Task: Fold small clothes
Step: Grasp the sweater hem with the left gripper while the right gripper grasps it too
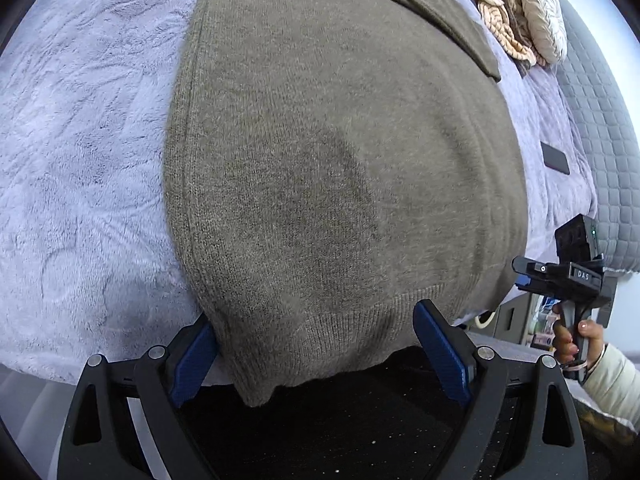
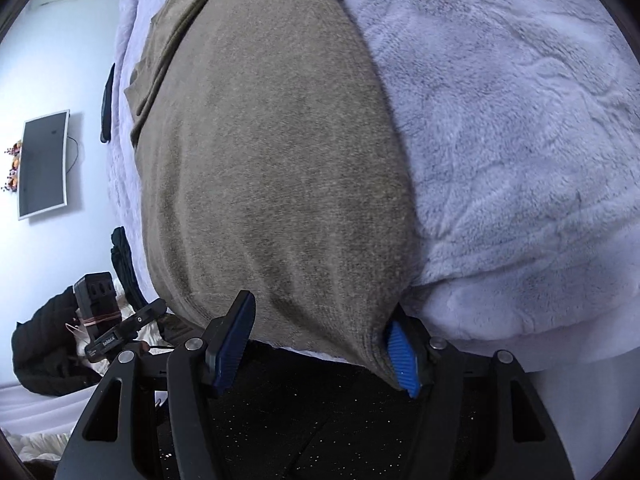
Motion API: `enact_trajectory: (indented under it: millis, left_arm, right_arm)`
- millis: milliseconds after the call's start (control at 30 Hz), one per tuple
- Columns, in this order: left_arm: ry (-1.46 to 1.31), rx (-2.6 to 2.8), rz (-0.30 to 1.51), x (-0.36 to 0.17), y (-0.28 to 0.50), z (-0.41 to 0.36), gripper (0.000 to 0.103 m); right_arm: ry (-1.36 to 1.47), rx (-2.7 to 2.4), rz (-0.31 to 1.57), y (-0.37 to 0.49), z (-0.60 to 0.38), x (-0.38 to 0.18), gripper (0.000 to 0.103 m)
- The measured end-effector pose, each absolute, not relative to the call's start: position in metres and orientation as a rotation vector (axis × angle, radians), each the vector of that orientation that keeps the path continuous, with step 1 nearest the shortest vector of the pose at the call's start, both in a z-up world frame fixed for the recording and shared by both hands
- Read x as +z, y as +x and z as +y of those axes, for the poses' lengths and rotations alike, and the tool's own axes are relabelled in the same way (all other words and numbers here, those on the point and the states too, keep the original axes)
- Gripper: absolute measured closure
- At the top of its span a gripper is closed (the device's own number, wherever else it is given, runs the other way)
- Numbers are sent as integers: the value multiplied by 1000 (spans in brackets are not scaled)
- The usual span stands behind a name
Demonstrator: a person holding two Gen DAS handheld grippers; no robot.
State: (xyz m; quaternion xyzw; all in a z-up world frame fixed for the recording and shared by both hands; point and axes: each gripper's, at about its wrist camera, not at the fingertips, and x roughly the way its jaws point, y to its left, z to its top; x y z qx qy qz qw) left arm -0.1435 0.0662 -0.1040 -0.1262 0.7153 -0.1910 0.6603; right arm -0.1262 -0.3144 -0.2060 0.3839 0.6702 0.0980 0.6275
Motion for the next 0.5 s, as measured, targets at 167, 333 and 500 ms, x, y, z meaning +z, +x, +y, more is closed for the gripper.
enact_trajectory:
  millis: [167,333,500]
  left_arm:
    - [-291,-420,1614,-105,-142,62,11]
    - [-291,-409,1603,-103,-142,60,15]
    - [-235,-355,1596,-100,-144,63,71]
  right_arm:
    - [882,243,1545,-121,-307,-211,36]
    - [890,243,1557,-119,-308,-215,36]
    - [888,274,1547,-124,-311,-206,90]
